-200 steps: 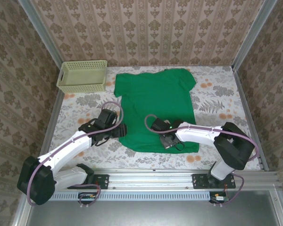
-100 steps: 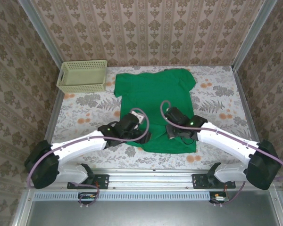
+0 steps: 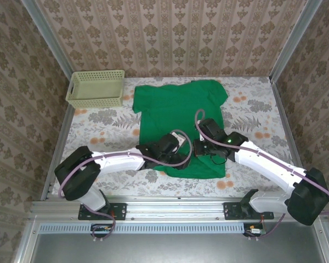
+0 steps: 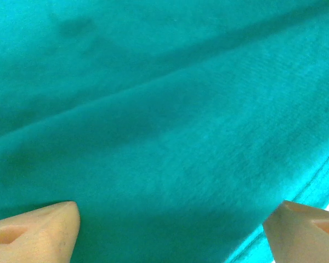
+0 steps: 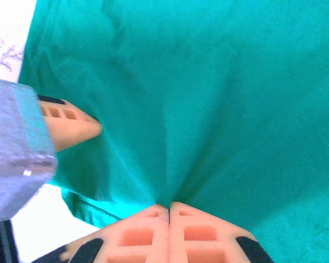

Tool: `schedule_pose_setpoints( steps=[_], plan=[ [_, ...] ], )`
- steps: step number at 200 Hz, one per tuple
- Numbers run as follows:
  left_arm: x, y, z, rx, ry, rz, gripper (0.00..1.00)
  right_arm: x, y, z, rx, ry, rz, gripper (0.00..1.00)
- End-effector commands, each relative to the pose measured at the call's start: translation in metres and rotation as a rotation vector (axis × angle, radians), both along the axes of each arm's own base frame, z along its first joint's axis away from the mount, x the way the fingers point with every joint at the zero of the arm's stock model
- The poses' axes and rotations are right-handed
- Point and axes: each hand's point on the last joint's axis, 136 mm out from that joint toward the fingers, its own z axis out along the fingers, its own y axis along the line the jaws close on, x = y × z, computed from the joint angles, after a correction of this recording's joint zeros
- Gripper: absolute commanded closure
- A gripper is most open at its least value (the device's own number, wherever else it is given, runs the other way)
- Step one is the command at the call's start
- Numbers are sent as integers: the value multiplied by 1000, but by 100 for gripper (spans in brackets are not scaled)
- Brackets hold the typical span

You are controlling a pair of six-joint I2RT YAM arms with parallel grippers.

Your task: Fold the inside-out t-shirt

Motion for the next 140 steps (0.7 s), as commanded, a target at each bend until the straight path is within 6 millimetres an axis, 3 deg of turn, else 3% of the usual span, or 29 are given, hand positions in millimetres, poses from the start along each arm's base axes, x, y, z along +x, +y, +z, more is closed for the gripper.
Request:
schedule_pose_setpoints(
  steps=[1, 15, 56, 79, 117, 140],
  plan=[
    [11, -17, 16, -46, -45, 7, 15, 3, 7, 15, 102, -19, -12, 100],
    [17, -13, 14, -28, -53, 35, 26, 4, 3, 16, 97, -25, -20, 100],
    [27, -9, 28, -35, -69, 70, 78, 3, -12, 2, 42, -19, -55, 97],
    [31, -9, 37, -40, -71, 83, 100, 1, -15, 0, 50, -30, -61, 94],
    [39, -10, 66, -131, -25, 86, 100, -11, -30, -5, -41, -145, -95, 70],
    [42, -9, 80, -168, -12, 74, 100, -30, -21, -13, 4, -218, -69, 63]
  ],
)
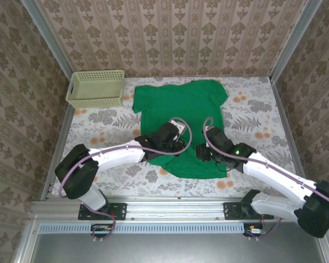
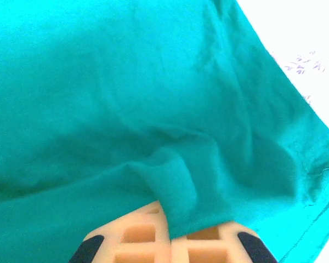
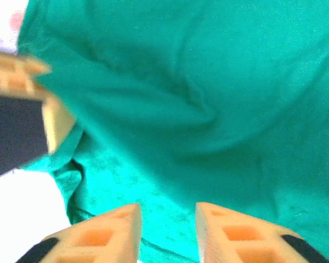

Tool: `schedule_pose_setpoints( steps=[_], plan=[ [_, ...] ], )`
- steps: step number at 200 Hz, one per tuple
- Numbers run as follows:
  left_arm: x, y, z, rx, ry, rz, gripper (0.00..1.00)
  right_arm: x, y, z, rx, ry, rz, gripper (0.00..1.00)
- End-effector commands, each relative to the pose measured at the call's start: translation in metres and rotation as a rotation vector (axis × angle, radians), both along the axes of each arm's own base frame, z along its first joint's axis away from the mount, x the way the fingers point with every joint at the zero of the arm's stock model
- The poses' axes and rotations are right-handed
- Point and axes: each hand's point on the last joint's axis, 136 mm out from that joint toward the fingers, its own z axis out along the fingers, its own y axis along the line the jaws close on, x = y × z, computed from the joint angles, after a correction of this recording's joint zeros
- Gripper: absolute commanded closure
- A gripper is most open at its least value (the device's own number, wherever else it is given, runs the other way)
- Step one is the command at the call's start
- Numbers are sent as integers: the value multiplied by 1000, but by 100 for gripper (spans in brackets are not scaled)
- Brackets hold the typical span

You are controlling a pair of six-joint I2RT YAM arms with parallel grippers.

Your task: Fold the inside-out t-shirt

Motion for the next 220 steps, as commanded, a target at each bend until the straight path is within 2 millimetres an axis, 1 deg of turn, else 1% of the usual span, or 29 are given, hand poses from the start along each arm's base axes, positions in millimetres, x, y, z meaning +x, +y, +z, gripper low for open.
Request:
schedule_pose_setpoints(
  steps=[1, 28, 52, 82, 105, 117, 119, 120, 123, 131, 150, 173, 197, 220],
  plan=[
    [1, -5, 37, -89, 12, -20, 100, -6, -1, -1, 12, -116, -33, 63],
    [3, -5, 49, -110, 15, -31, 100, -26, 28, -18, 72, -156, 63, 63],
    [4, -6, 62, -131, 15, -40, 100, -32, 52, -34, 75, -182, 136, 63],
    [2, -7, 79, -152, 6, -54, 100, -25, 76, -50, 81, -199, 184, 64],
    [1, -6, 90, -162, 1, -58, 100, -14, 89, -62, 40, -216, 192, 65],
    [0, -5, 95, -165, -3, -59, 100, -7, 95, -66, 14, -226, 194, 66],
    [0, -5, 96, -168, -4, -59, 100, -5, 97, -65, 20, -233, 194, 66],
    [0, -4, 97, -169, -4, -59, 100, -5, 97, -64, 19, -234, 195, 66],
    [0, -4, 99, -170, -6, -60, 100, -4, 97, -72, -1, -224, 195, 66],
    [-1, -4, 103, -174, -8, -62, 100, 0, 99, -77, -16, -228, 197, 67],
    [-4, -3, 115, -190, -16, -75, 100, 11, 101, -83, -32, -241, 184, 67],
    [-8, -2, 127, -208, -21, -88, 100, 24, 102, -85, -56, -271, 175, 67],
    [-11, -2, 137, -225, -28, -100, 100, 43, 93, -90, -79, -280, 126, 65],
    [-12, 0, 144, -228, -38, -105, 100, 66, 81, -90, -76, -298, 68, 63]
  ],
)
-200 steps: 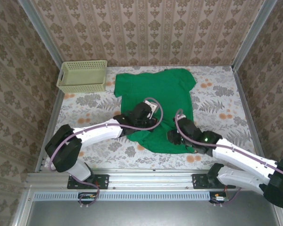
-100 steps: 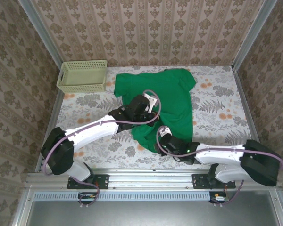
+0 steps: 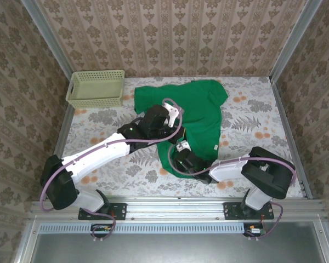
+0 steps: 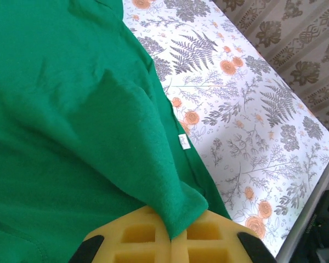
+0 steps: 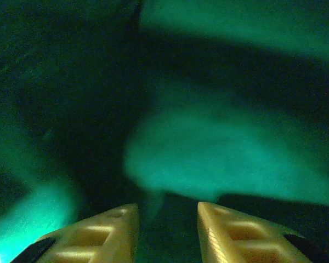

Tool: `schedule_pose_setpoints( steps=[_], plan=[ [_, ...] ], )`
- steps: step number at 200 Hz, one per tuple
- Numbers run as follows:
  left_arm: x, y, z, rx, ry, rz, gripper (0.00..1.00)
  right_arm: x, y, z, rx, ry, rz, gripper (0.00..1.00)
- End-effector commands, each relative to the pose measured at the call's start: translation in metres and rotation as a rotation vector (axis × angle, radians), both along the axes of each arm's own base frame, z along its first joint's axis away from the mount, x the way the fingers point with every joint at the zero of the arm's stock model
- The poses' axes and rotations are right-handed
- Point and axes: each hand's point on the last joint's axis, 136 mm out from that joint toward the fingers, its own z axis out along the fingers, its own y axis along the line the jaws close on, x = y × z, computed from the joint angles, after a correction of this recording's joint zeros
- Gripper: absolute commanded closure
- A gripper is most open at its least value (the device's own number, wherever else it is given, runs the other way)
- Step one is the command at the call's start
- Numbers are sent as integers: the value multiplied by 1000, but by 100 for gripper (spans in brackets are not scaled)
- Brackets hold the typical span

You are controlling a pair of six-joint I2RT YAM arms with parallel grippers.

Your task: Fold the inside-out t-shirt

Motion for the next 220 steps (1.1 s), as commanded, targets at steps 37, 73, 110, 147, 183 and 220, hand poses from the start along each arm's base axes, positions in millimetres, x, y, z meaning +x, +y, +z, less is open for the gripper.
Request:
schedule_pose_setpoints(
  steps=[37, 73, 110, 147, 183, 220],
  plan=[
    [-7, 5, 48, -60, -51, -32, 100, 65, -16, 12, 9, -122, -110, 55],
    [-15, 5, 80, -118, -72, -65, 100, 96, -27, 15, -23, -174, -212, 50],
    [-21, 8, 112, -165, -106, -84, 100, 128, -32, 27, 54, -157, -282, 46],
    [-27, 10, 139, -206, -140, -98, 100, 154, -31, 31, 119, -96, -331, 40],
    [-36, 12, 167, -248, -177, -117, 100, 169, -42, 22, 111, -48, -399, 32],
    [-42, 20, 197, -275, -234, -114, 100, 178, -53, 6, 106, 12, -442, 23]
  ],
)
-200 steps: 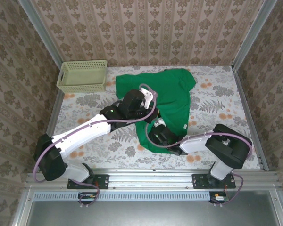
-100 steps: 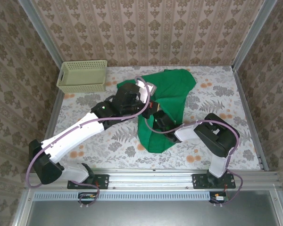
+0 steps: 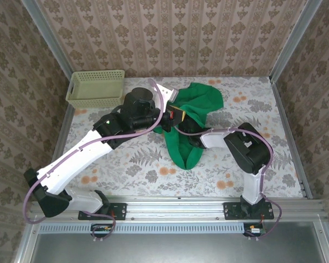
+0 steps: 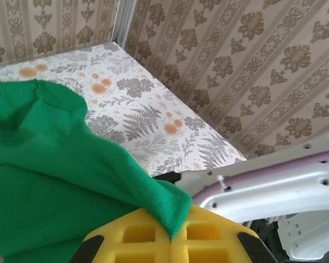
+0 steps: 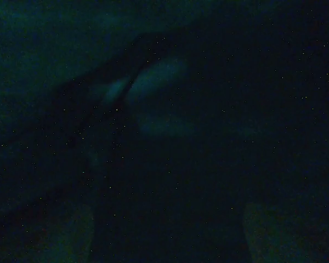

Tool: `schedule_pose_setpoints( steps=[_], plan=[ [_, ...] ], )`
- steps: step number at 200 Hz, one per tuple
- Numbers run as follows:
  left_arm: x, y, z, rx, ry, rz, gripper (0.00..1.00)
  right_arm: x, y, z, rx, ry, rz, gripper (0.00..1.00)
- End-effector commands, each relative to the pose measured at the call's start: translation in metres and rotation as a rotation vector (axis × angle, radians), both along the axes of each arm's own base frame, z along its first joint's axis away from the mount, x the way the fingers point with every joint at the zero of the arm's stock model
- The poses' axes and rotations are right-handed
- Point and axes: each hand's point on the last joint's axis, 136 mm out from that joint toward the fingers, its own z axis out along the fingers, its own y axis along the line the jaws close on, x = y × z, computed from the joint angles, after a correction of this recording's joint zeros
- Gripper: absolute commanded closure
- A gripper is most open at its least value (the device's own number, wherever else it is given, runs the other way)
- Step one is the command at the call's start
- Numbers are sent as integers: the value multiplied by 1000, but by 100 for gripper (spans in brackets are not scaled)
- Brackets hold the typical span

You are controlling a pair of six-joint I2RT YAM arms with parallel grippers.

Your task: Fold the inside-out t-shirt

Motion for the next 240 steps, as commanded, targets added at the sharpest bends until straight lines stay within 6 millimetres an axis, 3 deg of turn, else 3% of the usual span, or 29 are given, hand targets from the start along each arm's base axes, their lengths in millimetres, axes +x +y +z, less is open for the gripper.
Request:
schedule_pose_setpoints(
  steps=[1, 33, 62, 102, 122, 149, 155, 186, 214, 230, 240],
  plan=[
    [-16, 13, 50, -75, -99, -28, 100, -1, -8, -22, 10, 86, -25, 23],
    [-14, 19, 54, -57, -121, 2, 100, 1, 0, -24, 47, 119, 1, 19],
    [-27, 5, 67, -100, -122, -55, 100, 9, -7, -34, -24, 186, -64, 17],
    [-46, -13, 92, -84, -203, -91, 100, 9, -12, -42, -155, 291, -146, 6],
    [-43, -16, 95, -78, -213, -80, 100, 3, -9, -42, -265, 337, -171, 4],
    [-40, -18, 99, -89, -219, -69, 100, -2, -4, -56, -318, 413, -199, 4],
    [-39, -18, 99, -91, -219, -66, 100, -4, -5, -60, -337, 440, -205, 10],
    [-32, -10, 100, -77, -232, -11, 100, -1, -3, -55, -432, 439, -211, 9],
    [-24, -1, 98, -67, -239, 42, 100, 1, -3, -57, -444, 441, -211, 31],
    [-13, 9, 95, -58, -231, 98, 100, 3, 1, -54, -400, 407, -179, 47],
    [-3, 18, 91, -48, -215, 144, 100, 4, 9, -51, -353, 374, -136, 63]
  ],
)
